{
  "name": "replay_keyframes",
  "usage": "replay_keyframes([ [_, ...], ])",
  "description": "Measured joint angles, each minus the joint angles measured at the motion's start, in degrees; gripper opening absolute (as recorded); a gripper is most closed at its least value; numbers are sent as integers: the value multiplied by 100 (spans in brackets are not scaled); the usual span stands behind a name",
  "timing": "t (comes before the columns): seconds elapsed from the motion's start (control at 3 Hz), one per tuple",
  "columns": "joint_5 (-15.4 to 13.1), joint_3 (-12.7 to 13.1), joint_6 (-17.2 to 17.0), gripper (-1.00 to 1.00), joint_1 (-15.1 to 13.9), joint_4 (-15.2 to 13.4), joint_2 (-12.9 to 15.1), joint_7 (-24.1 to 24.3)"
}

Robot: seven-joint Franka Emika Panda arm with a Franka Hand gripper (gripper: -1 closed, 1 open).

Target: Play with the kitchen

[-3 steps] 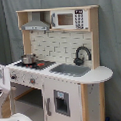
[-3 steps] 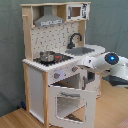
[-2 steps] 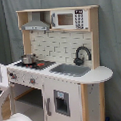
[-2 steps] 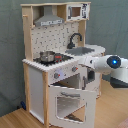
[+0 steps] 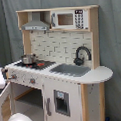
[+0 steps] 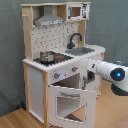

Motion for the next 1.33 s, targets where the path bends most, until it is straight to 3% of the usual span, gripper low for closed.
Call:
replay_keyframes([
  [0.33, -220, 118, 178, 100, 2, 1, -520, -127],
  [1.0, -933, 234, 1092, 100, -20, -68, -654, -126],
  [1.33, -1023, 208, 1668, 100, -39, -103, -654, -46],
])
